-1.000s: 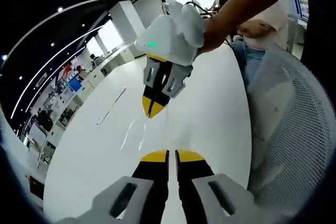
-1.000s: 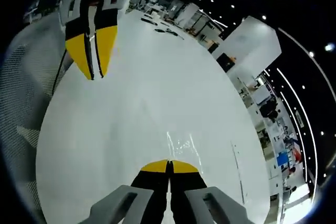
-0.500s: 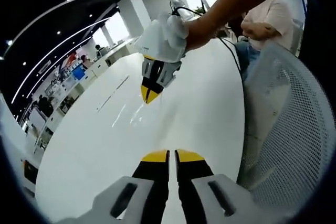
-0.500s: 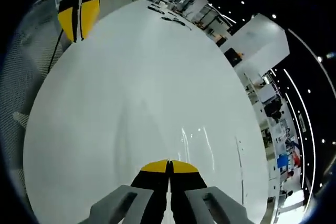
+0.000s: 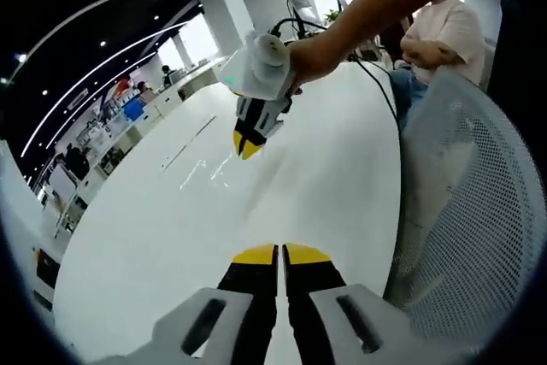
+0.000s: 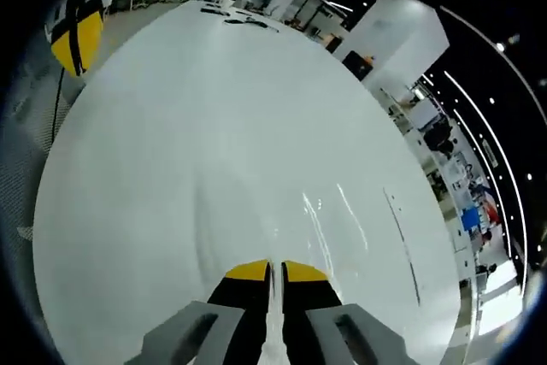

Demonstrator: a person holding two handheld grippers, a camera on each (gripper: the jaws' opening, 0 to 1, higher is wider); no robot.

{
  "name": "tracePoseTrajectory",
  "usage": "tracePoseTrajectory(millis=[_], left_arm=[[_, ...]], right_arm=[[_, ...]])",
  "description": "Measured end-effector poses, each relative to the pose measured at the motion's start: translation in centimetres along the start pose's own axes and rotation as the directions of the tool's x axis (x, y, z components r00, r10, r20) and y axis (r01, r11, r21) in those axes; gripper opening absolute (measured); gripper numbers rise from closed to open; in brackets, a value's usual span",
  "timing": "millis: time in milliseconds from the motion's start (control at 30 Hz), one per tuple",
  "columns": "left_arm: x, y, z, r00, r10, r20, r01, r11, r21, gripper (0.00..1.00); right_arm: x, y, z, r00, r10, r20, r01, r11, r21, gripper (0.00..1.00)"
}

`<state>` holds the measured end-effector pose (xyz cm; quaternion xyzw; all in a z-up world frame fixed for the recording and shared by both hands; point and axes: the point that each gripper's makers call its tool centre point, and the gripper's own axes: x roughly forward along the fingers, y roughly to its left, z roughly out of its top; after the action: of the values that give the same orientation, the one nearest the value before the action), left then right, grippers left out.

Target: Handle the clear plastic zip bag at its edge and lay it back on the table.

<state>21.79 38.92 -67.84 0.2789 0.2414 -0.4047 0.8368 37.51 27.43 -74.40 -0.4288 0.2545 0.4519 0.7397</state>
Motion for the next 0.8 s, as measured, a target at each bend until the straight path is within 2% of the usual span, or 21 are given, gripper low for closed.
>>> tracePoseTrajectory(millis=[200,333,433,500,700,800], left_arm=[[0.2,-0.1,-0.5,1.0,-0.002,-0.005,0.001,1.0,-0.012,0.0],[0.3,-0.2,-0.6,1.0,-0.005,-0.009,0.005,1.0,-0.012,0.0],[0.2,-0.3,-0.6,1.0,-0.005,-0.009,0.005,1.0,-0.012,0.01],[0.2,-0.3,-0.7,1.0,-0.001,-0.009,0.001,1.0,-0.015,0.02],[0.1,-0.1,-1.0,1.0,0.004,-0.022,-0.004,1.0,-0.026,0.06],[0.2,0.2,-0.9,1.0,0.01,-0.022,-0.011,0.999,-0.036,0.09]], right_arm=[[0.0,0.7,0.1,1.0,0.022,0.015,-0.022,1.0,0.016,0.04],[-0.2,1.3,0.3,0.997,0.054,0.047,-0.059,0.991,0.116,0.11],[-0.6,1.6,0.4,0.995,0.072,0.073,-0.087,0.969,0.231,0.14],[-1.2,2.3,0.5,0.993,0.096,0.075,-0.115,0.944,0.31,0.18],[-1.7,2.2,0.2,0.99,0.095,0.099,-0.123,0.934,0.335,0.29],[-3.0,2.0,0.6,0.99,0.071,0.121,-0.111,0.923,0.369,0.35]])
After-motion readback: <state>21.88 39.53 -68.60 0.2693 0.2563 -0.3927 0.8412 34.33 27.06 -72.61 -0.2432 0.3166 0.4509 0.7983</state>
